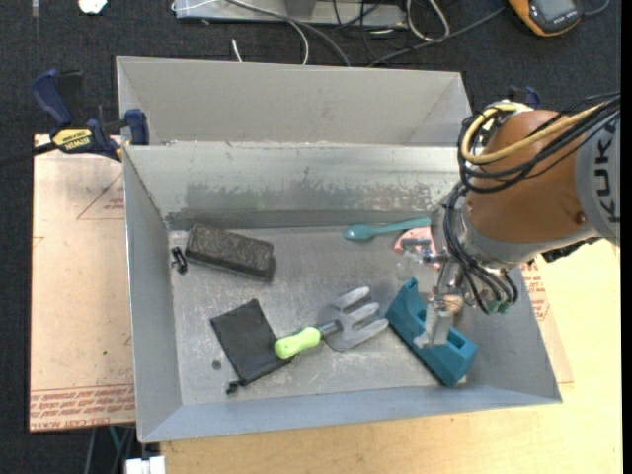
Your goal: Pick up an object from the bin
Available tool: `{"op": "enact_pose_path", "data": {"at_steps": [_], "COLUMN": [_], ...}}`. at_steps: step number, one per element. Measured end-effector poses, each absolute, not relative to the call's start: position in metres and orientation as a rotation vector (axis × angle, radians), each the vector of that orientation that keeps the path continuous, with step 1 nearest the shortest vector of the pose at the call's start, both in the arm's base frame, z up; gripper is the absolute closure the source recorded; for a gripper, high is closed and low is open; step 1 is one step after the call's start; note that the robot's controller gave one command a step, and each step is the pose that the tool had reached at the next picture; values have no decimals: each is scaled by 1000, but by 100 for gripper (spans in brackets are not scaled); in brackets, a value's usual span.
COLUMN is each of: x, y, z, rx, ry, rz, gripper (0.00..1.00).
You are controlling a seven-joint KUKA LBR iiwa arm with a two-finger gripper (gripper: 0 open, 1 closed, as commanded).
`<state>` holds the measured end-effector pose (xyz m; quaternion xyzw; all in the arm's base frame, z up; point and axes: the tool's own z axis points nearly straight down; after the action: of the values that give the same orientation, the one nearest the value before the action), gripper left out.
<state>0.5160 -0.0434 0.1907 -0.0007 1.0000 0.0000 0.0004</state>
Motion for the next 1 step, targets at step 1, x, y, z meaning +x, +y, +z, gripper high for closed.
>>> {"op": "enact_pose_path", "data": {"at_steps": [1], "x": [516], "y": [-43], "z": [191], "rx": [-2], "ry": [3141], "rz": [0], "gripper": [0]}}
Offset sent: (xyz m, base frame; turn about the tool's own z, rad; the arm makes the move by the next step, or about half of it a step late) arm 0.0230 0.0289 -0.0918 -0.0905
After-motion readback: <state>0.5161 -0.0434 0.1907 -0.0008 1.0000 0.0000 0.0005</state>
